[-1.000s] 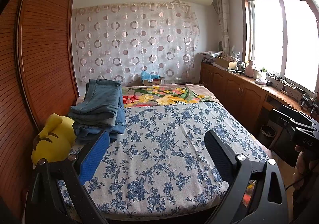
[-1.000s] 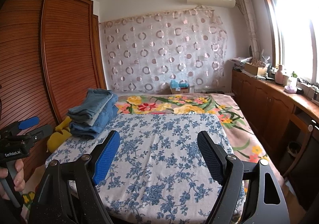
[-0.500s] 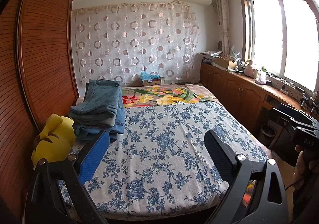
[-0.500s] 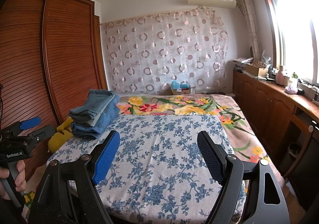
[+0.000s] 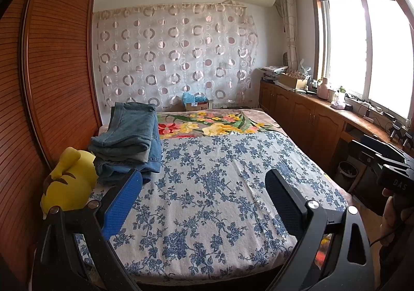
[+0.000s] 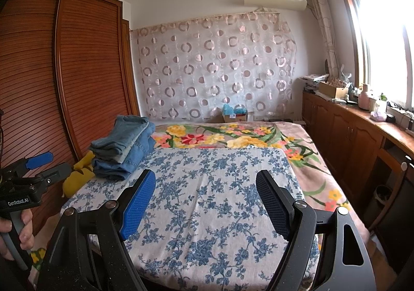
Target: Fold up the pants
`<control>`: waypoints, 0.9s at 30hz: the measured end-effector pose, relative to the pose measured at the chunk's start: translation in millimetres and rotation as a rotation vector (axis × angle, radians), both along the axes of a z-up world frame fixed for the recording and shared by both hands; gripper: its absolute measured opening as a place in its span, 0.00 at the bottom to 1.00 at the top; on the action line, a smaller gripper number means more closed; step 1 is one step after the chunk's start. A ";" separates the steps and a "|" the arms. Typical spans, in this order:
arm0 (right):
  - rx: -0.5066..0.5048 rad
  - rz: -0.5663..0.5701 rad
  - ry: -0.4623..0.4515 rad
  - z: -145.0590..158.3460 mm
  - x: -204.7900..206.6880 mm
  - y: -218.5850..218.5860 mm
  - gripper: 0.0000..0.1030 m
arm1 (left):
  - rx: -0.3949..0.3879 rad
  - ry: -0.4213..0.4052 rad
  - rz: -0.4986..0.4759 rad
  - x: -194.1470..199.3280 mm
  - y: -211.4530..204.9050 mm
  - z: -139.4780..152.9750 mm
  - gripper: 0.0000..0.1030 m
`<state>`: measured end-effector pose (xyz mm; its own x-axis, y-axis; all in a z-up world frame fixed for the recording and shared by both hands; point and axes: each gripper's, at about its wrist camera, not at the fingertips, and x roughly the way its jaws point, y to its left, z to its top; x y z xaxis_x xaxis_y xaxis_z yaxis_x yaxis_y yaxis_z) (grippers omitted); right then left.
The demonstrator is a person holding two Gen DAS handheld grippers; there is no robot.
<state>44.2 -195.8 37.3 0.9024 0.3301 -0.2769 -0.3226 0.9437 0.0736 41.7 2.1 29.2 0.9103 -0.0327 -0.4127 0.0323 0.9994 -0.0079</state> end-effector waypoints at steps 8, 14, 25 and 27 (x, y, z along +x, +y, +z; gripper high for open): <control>0.000 0.002 -0.003 -1.1 -0.6 -0.4 0.79 | 0.000 0.000 0.000 -0.1 0.1 0.0 0.94; -0.001 0.004 -0.004 -1.7 -0.6 -0.2 0.79 | -0.001 -0.001 0.000 -0.3 0.5 -0.2 0.94; -0.001 0.004 -0.007 -1.5 -0.4 -0.2 0.79 | -0.001 -0.001 0.000 -0.2 0.2 -0.3 0.94; -0.001 0.006 -0.007 -1.3 -0.2 -0.2 0.79 | 0.000 -0.001 -0.001 -0.3 -0.2 -0.2 0.94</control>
<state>44.0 -196.0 36.0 0.9025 0.3349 -0.2707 -0.3284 0.9419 0.0705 41.5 2.0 29.0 0.9106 -0.0334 -0.4119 0.0330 0.9994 -0.0081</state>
